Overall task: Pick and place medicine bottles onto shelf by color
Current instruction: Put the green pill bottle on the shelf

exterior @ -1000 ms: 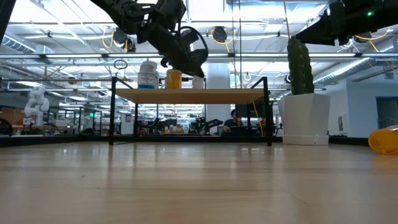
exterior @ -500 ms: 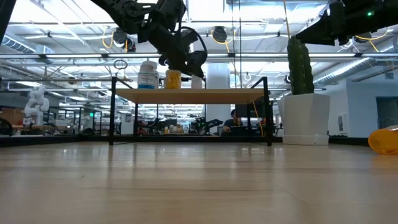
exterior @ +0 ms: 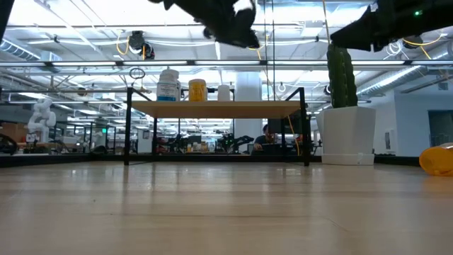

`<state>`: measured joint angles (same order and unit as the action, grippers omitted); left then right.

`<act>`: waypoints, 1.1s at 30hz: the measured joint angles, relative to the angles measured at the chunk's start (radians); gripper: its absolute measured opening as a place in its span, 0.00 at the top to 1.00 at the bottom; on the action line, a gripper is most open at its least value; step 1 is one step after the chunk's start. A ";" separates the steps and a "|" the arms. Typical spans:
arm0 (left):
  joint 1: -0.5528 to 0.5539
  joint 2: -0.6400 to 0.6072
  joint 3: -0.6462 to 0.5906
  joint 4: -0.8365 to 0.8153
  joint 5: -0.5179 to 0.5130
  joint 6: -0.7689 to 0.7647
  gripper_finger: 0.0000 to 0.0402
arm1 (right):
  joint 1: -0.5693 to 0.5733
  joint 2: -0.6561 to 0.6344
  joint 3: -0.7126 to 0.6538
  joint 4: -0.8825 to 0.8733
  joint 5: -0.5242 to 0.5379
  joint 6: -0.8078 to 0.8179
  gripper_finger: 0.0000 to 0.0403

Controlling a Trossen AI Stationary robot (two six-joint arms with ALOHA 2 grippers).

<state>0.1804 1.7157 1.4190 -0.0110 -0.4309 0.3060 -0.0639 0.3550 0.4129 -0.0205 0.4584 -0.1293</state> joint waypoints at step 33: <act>-0.348 0.192 -0.168 0.206 0.374 0.011 0.30 | 0.569 0.544 0.321 -0.254 -0.341 0.845 0.47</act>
<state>-0.1677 1.9072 1.2514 0.1952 -0.0572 0.3165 0.5049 0.8990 0.7342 -0.2741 0.1172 0.7158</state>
